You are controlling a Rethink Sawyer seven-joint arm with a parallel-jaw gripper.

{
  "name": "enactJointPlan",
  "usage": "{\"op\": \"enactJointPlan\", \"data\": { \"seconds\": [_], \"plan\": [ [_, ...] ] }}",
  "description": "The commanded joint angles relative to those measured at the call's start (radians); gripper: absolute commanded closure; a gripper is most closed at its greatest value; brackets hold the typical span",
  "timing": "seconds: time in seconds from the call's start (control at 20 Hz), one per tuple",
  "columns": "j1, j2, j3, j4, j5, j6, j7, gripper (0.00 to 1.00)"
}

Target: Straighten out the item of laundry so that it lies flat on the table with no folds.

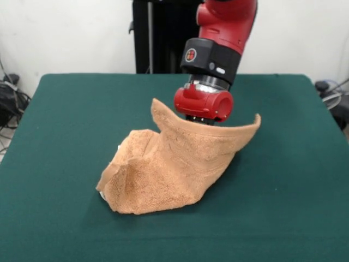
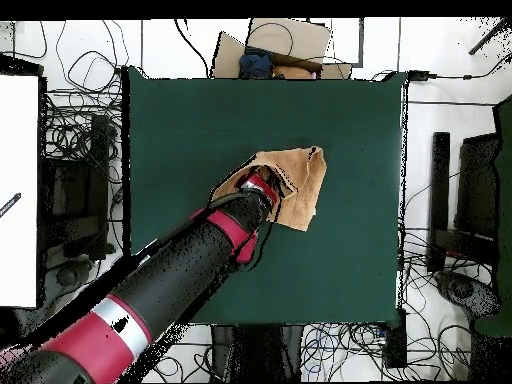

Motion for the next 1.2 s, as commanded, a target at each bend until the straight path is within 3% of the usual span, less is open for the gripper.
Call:
{"op": "enactJointPlan", "data": {
  "seconds": [0.05, 0.3, 0.4, 0.5, 0.65, 0.8, 0.95, 1.05, 1.1, 1.2],
  "plan": [
    [-0.043, -0.018, 0.080, -0.127, -0.034, 0.125, 0.112, 0.00],
    [-0.072, -0.025, 0.106, -0.137, 0.013, 0.120, 0.165, 0.00],
    [-0.076, -0.014, 0.098, -0.160, 0.003, 0.127, 0.149, 0.00],
    [-0.097, -0.047, 0.151, -0.164, -0.040, 0.170, 0.136, 0.00],
    [-0.091, -0.013, 0.096, -0.184, -0.010, 0.133, 0.140, 0.00],
    [-0.127, -0.043, 0.127, -0.217, -0.117, 0.125, 0.106, 0.00],
    [-0.216, -0.153, 0.331, -0.214, -0.353, 0.227, 0.075, 0.00],
    [-0.349, -0.276, 0.596, -0.133, -0.544, 0.336, 0.012, 0.00],
    [-0.390, -0.297, 0.663, -0.104, -0.595, 0.361, -0.006, 0.00],
    [-0.561, -0.371, 0.904, -0.006, -0.628, 0.472, -0.171, 0.00]
  ]
}}
